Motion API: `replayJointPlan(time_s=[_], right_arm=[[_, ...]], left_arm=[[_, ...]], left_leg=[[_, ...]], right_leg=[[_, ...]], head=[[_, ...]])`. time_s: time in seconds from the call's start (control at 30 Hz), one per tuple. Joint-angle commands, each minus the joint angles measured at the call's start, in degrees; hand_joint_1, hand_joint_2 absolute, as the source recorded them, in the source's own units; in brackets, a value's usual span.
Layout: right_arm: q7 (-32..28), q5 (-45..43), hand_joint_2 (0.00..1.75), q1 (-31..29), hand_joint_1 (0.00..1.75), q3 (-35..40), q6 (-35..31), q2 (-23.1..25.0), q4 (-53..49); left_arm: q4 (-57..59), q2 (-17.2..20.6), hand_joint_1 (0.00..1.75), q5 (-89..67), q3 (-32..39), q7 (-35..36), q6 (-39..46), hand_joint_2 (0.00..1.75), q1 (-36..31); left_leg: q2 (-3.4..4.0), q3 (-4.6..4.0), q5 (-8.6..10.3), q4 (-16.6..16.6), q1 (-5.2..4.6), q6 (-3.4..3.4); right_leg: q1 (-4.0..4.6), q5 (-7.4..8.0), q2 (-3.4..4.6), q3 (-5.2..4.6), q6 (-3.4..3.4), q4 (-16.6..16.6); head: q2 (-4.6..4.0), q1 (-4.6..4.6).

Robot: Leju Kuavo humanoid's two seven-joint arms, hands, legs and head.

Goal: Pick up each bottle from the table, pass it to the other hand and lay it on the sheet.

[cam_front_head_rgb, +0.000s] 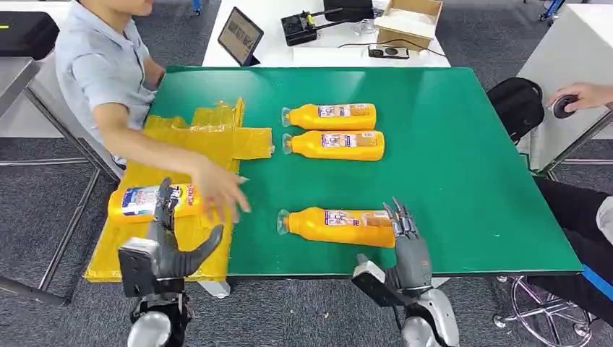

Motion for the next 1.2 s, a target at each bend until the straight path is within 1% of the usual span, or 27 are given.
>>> replayJointPlan(time_s=[0.03,0.07,0.1,0.2,0.37,0.4,0.43,0.47,0.53,0.6,0.7,0.73,0.8,0.87,0.9,0.93,0.97,1.0,1.03,1.07,1.1,1.13,1.17,1.2], right_arm=[[4.1,2.6,1.75,-7.9,0.0,0.5,3.6,0.8,15.3],[4.4,2.7,1.75,-8.7,0.0,0.8,3.8,0.8,16.2],[5.5,4.4,1.75,-10.7,0.0,1.6,2.3,0.5,18.6],[6.2,4.8,1.75,-13.7,0.0,1.9,2.1,0.6,20.9],[6.6,5.2,1.75,-14.3,0.0,2.1,2.2,0.5,21.2],[7.5,5.5,1.75,-15.3,0.0,2.4,2.8,0.3,22.1],[8.5,6.5,1.75,-16.6,0.0,2.9,2.7,0.1,23.6],[9.3,7.1,1.75,-17.9,0.0,3.0,2.5,0.2,25.0],[12.2,9.2,1.75,-20.4,0.0,4.0,2.7,0.6,27.8],[14.5,9.8,1.75,-22.1,0.0,4.5,4.4,1.2,29.6],[16.0,9.9,1.75,-23.7,0.0,5.4,7.2,2.0,31.6],[17.1,10.0,1.75,-24.0,0.0,5.6,7.9,2.1,32.3],[18.3,10.7,1.75,-24.5,0.0,6.3,8.7,2.1,33.5],[18.5,10.8,1.75,-24.6,0.0,6.4,8.7,2.0,33.8],[19.1,10.4,1.75,-24.9,0.0,6.3,9.6,2.2,34.6],[20.9,11.1,1.75,-25.9,0.0,7.0,11.5,2.1,36.4],[21.7,11.3,1.75,-27.1,0.0,7.7,13.1,2.0,38.3],[21.9,10.8,1.75,-27.8,0.0,7.9,14.4,2.0,39.7],[22.1,10.5,1.75,-28.4,0.0,8.1,15.4,1.9,40.9],[22.1,10.4,1.75,-28.6,0.0,8.2,15.5,1.9,41.1],[20.8,9.6,1.75,-29.4,0.02,8.7,16.6,1.5,42.3],[20.1,9.0,1.75,-29.5,0.28,8.7,16.4,1.3,42.9],[19.8,8.7,1.75,-29.7,1.47,8.8,16.2,1.2,43.4],[18.7,6.9,1.75,-29.7,1.73,8.1,17.7,1.0,43.9]], left_arm=[[1.0,0.4,0.0,-0.7,-3.6,1.8,-0.3,1.75,-2.1],[1.3,0.5,0.0,-0.6,-3.8,2.1,-0.7,1.75,-2.2],[2.0,0.5,0.0,0.3,-4.1,3.0,-2.0,1.75,-2.8],[3.0,0.5,0.0,0.2,-4.6,3.1,-2.1,1.75,-3.7],[3.0,0.6,0.0,0.0,-4.8,3.3,-2.3,1.75,-3.8],[3.3,0.6,0.0,0.0,-4.9,3.6,-2.5,1.75,-4.0],[3.6,0.4,0.0,-0.2,-4.8,3.6,-2.2,1.75,-4.4],[4.1,0.3,0.0,-2.0,-4.9,3.1,-0.6,1.75,-4.7],[4.9,-0.3,0.0,-2.5,-4.4,4.6,0.1,1.75,-5.0],[5.4,-0.2,0.0,-2.0,-4.0,5.3,-0.4,1.75,-5.1],[5.6,-0.1,0.0,-1.8,-3.6,6.1,-1.0,1.75,-5.4],[5.7,-0.1,0.0,-1.4,-3.4,6.7,-1.5,1.75,-5.4],[6.0,-0.1,0.0,-0.3,-3.1,8.0,-2.6,1.75,-5.5],[6.1,-0.2,0.0,-0.3,-3.0,8.0,-2.6,1.75,-5.6],[6.4,-0.2,0.0,0.5,-3.0,9.0,-3.7,1.75,-5.6],[6.8,-0.2,0.0,2.1,-2.7,10.4,-5.0,1.75,-5.9],[7.6,-0.1,0.0,3.7,-2.6,11.7,-6.2,1.75,-6.5],[8.1,0.0,0.0,4.6,-2.6,12.5,-6.9,1.75,-6.7],[8.5,0.0,0.0,6.0,-2.4,13.2,-7.7,1.75,-7.0],[8.6,0.1,0.0,6.2,-2.2,13.3,-7.9,1.75,-7.3],[10.0,0.4,0.0,8.1,-2.0,14.4,-8.8,1.75,-8.3],[10.6,0.6,0.0,8.2,-2.0,14.4,-8.8,1.75,-8.8],[11.1,0.6,0.0,8.3,-2.0,14.4,-8.7,1.75,-9.2],[11.3,0.4,0.0,8.6,-1.7,14.1,-8.0,1.75,-9.4]], left_leg=[[0.12,0.23,-0.01,-0.1,0.02,0.07],[0.15,0.15,-0.01,-0.1,0.03,0.05],[0.19,0.18,-0.02,-0.1,0.01,0.06],[0.2,0.14,0.0,-0.1,-0.01,0.06],[0.16,0.25,-0.01,-0.1,0.02,0.09],[0.16,0.32,-0.02,-0.1,0.0,0.1],[0.12,0.17,0.0,-0.1,0.0,0.06],[0.17,0.24,-0.02,-0.1,0.01,0.08],[0.25,0.32,-0.03,-0.1,0.0,0.1],[0.38,0.27,-0.02,-0.1,-0.01,0.1],[0.19,0.12,0.02,0.0,-0.01,0.05],[0.26,0.21,0.02,-0.1,0.0,0.08],[0.17,0.09,0.03,0.0,-0.01,0.03],[0.21,0.21,0.01,-0.1,0.0,0.05],[0.12,0.14,0.02,-0.1,-0.01,0.03],[0.21,0.26,-0.01,-0.1,0.02,0.06],[0.14,0.28,0.02,-0.1,0.0,0.06],[0.17,0.32,0.02,-0.1,0.0,0.07],[0.11,0.18,0.05,-0.1,0.01,0.04],[0.2,0.3,0.04,-0.1,0.02,0.07],[0.16,0.25,0.05,-0.1,0.0,0.05],[0.2,0.32,0.06,-0.1,0.02,0.06],[0.21,0.39,0.09,-0.1,0.03,0.05],[0.16,0.46,0.1,-0.1,0.03,0.06]], right_leg=[[0.06,0.03,0.04,0.21,-0.18,-0.1],[0.06,0.04,0.09,0.11,-0.13,-0.1],[0.05,0.05,0.11,0.13,-0.16,-0.1],[0.02,0.06,0.14,0.08,-0.12,0.0],[0.07,0.04,0.06,0.21,-0.18,-0.1],[0.05,0.03,0.05,0.27,-0.22,-0.1],[0.03,0.03,0.06,0.14,-0.12,-0.1],[0.06,0.03,0.08,0.2,-0.17,-0.1],[0.06,0.04,0.14,0.25,-0.22,-0.1],[0.04,0.09,0.27,0.17,-0.21,-0.1],[0.02,0.07,0.14,0.06,-0.1,0.0],[0.04,0.09,0.17,0.14,-0.18,-0.1],[0.02,0.06,0.11,0.04,-0.09,0.0],[0.05,0.06,0.12,0.14,-0.16,-0.1],[0.02,0.04,0.06,0.11,-0.08,0.0],[0.06,0.04,0.11,0.2,-0.17,-0.1],[0.04,0.04,0.05,0.21,-0.15,-0.1],[0.05,0.05,0.06,0.24,-0.18,-0.1],[0.03,0.06,0.04,0.13,-0.1,0.0],[0.07,0.08,0.1,0.23,-0.18,-0.1],[0.03,0.08,0.08,0.18,-0.12,-0.1],[0.06,0.11,0.1,0.23,-0.17,-0.1],[0.06,0.11,0.07,0.28,-0.13,-0.1],[0.07,0.11,0.02,0.35,-0.14,-0.1]], head=[[0.0,-0.02],[0.0,-0.04],[0.0,-0.04],[0.0,-0.02],[0.0,-0.02],[0.0,0.0],[0.0,-0.04],[0.0,-0.02],[0.0,-0.04],[0.0,-0.02],[0.0,-0.02],[0.0,-0.02],[0.0,-0.04],[0.0,-0.02],[0.0,-0.02],[0.0,-0.02],[0.0,-0.04],[0.0,-0.02],[0.0,-0.02],[0.0,-0.02],[0.0,-0.04],[0.0,-0.04],[0.0,-0.04],[0.0,-0.02]])
